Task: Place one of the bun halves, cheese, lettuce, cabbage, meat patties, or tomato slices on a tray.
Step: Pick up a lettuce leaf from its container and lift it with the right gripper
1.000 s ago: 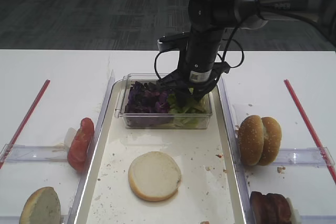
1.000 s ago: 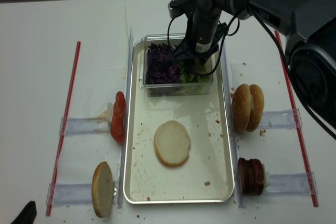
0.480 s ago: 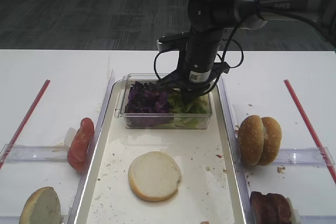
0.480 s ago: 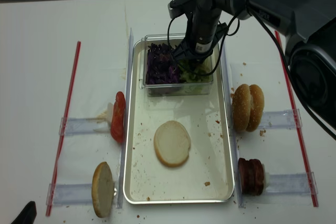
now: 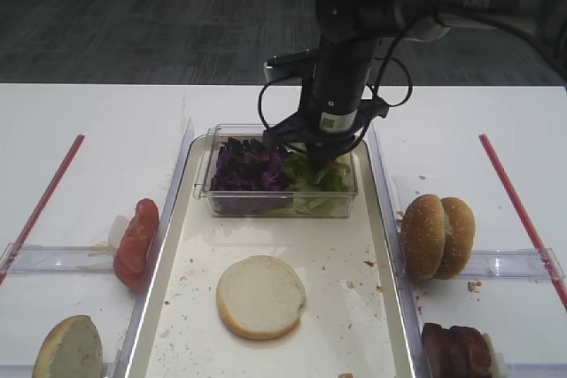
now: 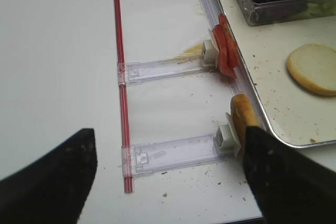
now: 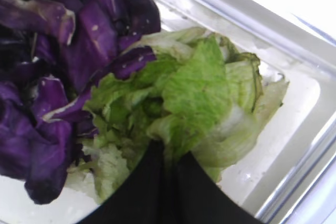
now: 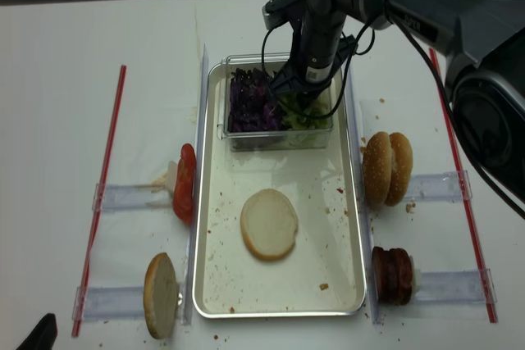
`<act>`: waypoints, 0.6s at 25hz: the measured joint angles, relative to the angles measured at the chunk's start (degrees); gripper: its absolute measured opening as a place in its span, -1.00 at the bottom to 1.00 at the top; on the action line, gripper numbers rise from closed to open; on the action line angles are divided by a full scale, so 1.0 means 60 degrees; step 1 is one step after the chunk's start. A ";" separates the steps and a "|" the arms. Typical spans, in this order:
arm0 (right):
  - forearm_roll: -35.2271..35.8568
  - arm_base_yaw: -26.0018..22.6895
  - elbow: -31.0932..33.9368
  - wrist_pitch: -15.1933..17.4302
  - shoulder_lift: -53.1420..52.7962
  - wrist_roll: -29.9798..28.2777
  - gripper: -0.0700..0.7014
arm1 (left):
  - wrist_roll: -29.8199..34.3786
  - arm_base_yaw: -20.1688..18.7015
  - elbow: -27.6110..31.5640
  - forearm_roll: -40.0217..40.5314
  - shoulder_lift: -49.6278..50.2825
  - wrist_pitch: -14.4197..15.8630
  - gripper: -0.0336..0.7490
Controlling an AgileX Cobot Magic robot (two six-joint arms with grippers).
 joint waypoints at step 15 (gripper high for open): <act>-0.0079 0.0000 -0.2154 0.1936 -0.0190 0.0555 -0.64 | 0.0000 0.0000 0.0000 0.0000 0.0000 0.0000 0.52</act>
